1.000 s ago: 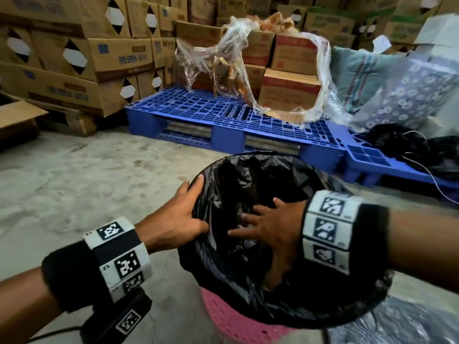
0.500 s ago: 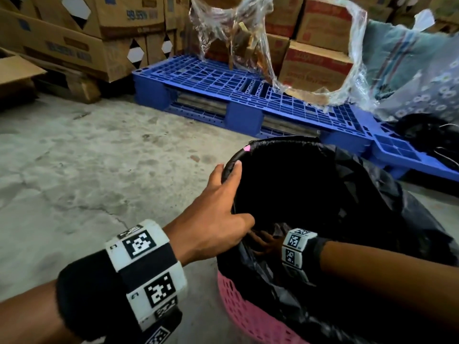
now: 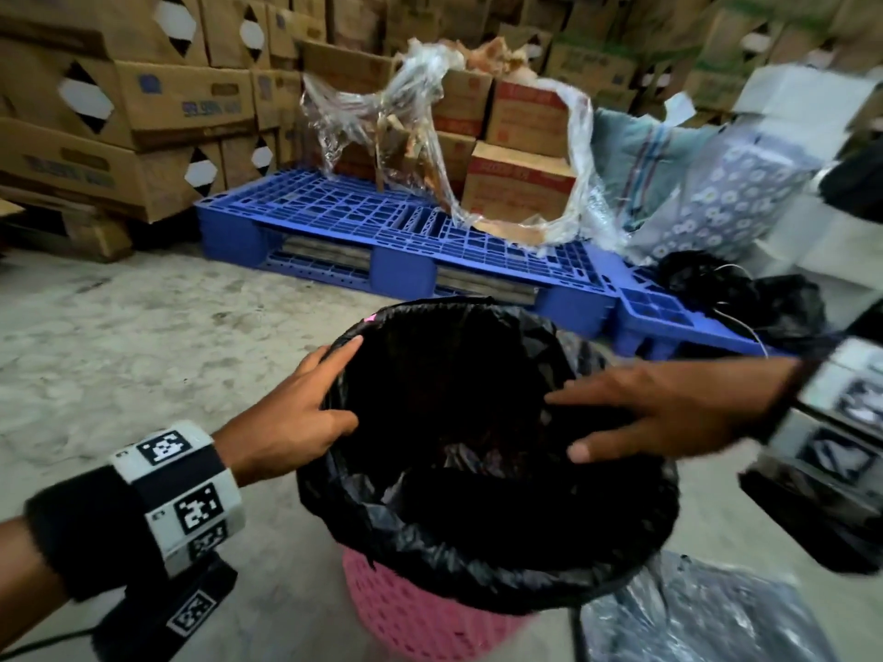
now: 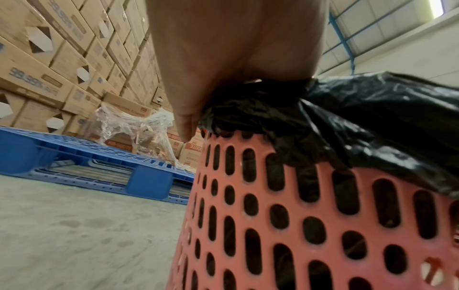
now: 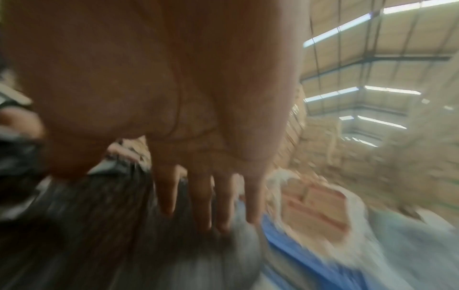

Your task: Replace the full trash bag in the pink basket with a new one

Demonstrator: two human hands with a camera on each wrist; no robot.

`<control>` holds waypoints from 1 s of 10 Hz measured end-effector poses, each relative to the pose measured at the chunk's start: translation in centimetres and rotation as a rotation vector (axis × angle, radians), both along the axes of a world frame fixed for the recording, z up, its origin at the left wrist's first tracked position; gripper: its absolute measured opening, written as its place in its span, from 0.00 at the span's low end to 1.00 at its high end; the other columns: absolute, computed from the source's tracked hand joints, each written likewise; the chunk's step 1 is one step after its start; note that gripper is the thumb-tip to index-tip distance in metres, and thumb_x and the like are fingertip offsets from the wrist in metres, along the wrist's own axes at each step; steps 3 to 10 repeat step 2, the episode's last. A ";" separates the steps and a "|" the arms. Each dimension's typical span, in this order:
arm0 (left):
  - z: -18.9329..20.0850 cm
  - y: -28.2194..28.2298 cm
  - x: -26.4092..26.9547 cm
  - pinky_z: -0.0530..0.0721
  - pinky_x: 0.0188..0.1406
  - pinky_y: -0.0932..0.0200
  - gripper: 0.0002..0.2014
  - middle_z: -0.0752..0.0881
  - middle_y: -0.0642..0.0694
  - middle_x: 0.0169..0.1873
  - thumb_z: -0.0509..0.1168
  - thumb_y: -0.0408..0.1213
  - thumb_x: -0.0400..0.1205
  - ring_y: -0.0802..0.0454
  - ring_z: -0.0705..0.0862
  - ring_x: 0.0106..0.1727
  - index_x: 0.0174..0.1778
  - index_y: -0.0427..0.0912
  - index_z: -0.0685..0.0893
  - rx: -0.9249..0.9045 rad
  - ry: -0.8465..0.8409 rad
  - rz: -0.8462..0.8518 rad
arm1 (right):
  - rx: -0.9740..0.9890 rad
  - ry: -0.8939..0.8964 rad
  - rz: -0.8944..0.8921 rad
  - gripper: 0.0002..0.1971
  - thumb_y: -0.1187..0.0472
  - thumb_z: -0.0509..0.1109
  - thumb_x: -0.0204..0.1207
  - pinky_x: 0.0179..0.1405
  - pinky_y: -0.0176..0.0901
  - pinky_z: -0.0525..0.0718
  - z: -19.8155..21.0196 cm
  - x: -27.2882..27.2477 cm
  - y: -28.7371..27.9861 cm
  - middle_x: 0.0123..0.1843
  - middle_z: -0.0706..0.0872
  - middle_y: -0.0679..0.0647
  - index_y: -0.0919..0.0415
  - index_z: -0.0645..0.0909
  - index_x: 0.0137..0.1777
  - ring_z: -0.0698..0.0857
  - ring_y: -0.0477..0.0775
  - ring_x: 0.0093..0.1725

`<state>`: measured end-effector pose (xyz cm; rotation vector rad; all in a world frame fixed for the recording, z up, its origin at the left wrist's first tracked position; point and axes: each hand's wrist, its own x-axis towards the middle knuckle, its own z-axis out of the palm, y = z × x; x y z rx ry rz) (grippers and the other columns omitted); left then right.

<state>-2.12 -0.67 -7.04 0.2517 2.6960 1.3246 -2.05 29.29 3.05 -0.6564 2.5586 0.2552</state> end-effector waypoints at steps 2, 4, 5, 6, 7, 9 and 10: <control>0.7 -0.1 0.1 0.60 0.77 0.57 0.46 0.52 0.58 0.82 0.67 0.52 0.72 0.60 0.56 0.79 0.81 0.59 0.46 -0.048 -0.018 0.005 | -0.237 0.118 -0.083 0.50 0.15 0.30 0.57 0.84 0.34 0.51 -4.5 5.6 6.7 0.84 0.55 0.31 0.32 0.60 0.79 0.48 0.28 0.82; 0.7 -0.1 0.1 0.60 0.77 0.57 0.46 0.52 0.58 0.82 0.67 0.52 0.72 0.60 0.56 0.79 0.81 0.59 0.46 -0.048 -0.018 0.005 | -0.237 0.118 -0.083 0.50 0.15 0.30 0.57 0.84 0.34 0.51 -4.5 5.6 6.7 0.84 0.55 0.31 0.32 0.60 0.79 0.48 0.28 0.82; 0.7 -0.1 0.1 0.60 0.77 0.57 0.46 0.52 0.58 0.82 0.67 0.52 0.72 0.60 0.56 0.79 0.81 0.59 0.46 -0.048 -0.018 0.005 | -0.237 0.118 -0.083 0.50 0.15 0.30 0.57 0.84 0.34 0.51 -4.5 5.6 6.7 0.84 0.55 0.31 0.32 0.60 0.79 0.48 0.28 0.82; 0.7 -0.1 0.1 0.60 0.77 0.57 0.46 0.52 0.58 0.82 0.67 0.52 0.72 0.60 0.56 0.79 0.81 0.59 0.46 -0.048 -0.018 0.005 | -0.237 0.118 -0.083 0.50 0.15 0.30 0.57 0.84 0.34 0.51 -4.5 5.6 6.7 0.84 0.55 0.31 0.32 0.60 0.79 0.48 0.28 0.82; 0.7 -0.1 0.1 0.60 0.77 0.57 0.46 0.52 0.58 0.82 0.67 0.52 0.72 0.60 0.56 0.79 0.81 0.59 0.46 -0.048 -0.018 0.005 | -0.237 0.118 -0.083 0.50 0.15 0.30 0.57 0.84 0.34 0.51 -4.5 5.6 6.7 0.84 0.55 0.31 0.32 0.60 0.79 0.48 0.28 0.82; 0.7 -0.1 0.1 0.60 0.77 0.57 0.46 0.52 0.58 0.82 0.67 0.52 0.72 0.60 0.56 0.79 0.81 0.59 0.46 -0.048 -0.018 0.005 | -0.237 0.118 -0.083 0.50 0.15 0.30 0.57 0.84 0.34 0.51 -4.5 5.6 6.7 0.84 0.55 0.31 0.32 0.60 0.79 0.48 0.28 0.82; 0.7 -0.1 0.1 0.60 0.77 0.57 0.46 0.52 0.58 0.82 0.67 0.52 0.72 0.60 0.56 0.79 0.81 0.59 0.46 -0.048 -0.018 0.005 | -0.237 0.118 -0.083 0.50 0.15 0.30 0.57 0.84 0.34 0.51 -4.5 5.6 6.7 0.84 0.55 0.31 0.32 0.60 0.79 0.48 0.28 0.82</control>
